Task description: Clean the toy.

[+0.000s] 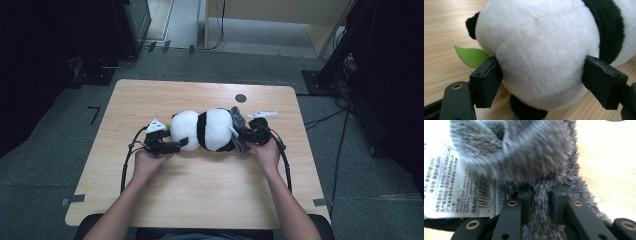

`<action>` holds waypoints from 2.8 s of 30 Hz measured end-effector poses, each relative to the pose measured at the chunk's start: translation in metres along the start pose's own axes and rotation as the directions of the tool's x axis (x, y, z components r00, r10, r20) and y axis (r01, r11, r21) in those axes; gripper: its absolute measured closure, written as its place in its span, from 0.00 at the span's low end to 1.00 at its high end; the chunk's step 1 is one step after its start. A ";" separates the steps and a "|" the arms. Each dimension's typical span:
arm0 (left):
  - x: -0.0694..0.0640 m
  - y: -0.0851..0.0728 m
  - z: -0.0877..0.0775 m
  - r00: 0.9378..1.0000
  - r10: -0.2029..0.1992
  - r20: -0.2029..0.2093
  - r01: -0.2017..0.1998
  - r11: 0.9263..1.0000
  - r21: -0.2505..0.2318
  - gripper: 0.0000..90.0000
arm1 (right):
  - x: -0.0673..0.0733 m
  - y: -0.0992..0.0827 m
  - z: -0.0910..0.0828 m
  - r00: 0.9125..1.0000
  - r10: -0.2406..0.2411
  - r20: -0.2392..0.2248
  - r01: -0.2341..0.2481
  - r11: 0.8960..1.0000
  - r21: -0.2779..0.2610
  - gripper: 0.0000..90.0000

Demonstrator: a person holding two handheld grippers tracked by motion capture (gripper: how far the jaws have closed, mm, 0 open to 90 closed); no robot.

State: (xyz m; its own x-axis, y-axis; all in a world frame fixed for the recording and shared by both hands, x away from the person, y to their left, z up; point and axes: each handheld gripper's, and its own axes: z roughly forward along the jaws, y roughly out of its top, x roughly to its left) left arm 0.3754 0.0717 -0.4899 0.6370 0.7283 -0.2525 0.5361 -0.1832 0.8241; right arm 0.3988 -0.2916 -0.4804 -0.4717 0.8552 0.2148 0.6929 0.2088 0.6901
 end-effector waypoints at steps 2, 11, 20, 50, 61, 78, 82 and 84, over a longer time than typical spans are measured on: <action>0.000 0.000 0.000 1.000 0.001 0.001 -0.001 1.000 0.001 0.22 | -0.005 0.001 -0.007 0.999 0.033 -0.004 -0.033 0.999 -0.021 0.83; 0.000 0.000 0.000 1.000 0.002 0.000 -0.002 1.000 0.003 0.22 | -0.015 0.012 -0.041 0.998 0.027 0.053 -0.022 0.996 -0.086 0.83; -0.002 0.001 0.000 1.000 -0.006 -0.003 0.006 1.000 0.008 0.22 | 0.005 0.027 -0.057 1.000 -0.008 -0.014 0.005 0.988 -0.153 0.82; 0.000 0.000 0.001 1.000 -0.006 0.003 0.006 1.000 0.004 0.21 | 0.019 0.009 0.005 1.000 -0.027 -0.013 0.026 1.000 -0.015 0.81; 0.001 -0.001 0.001 1.000 -0.006 0.008 0.006 1.000 0.006 0.20 | 0.010 0.000 0.020 0.999 -0.022 -0.026 0.023 0.999 0.034 0.79; -0.001 0.001 -0.001 1.000 0.021 -0.007 -0.021 1.000 0.007 0.21 | 0.000 0.009 -0.010 1.000 -0.013 -0.001 0.013 1.000 0.017 0.81; -0.001 0.001 -0.001 1.000 0.027 -0.011 -0.027 1.000 0.005 0.21 | -0.002 0.015 -0.027 1.000 -0.014 0.003 0.015 0.999 -0.029 0.81; -0.001 0.001 -0.001 1.000 0.027 -0.011 -0.026 1.000 0.005 0.21 | -0.002 0.020 -0.037 1.000 -0.009 -0.001 0.009 0.998 -0.058 0.82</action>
State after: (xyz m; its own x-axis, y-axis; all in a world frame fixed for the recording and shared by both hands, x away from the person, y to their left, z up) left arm 0.3746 0.0709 -0.4884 0.6448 0.7305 -0.2249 0.5218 -0.2057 0.8279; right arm 0.3934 -0.3067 -0.4421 -0.4783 0.8528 0.2094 0.6561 0.1885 0.7308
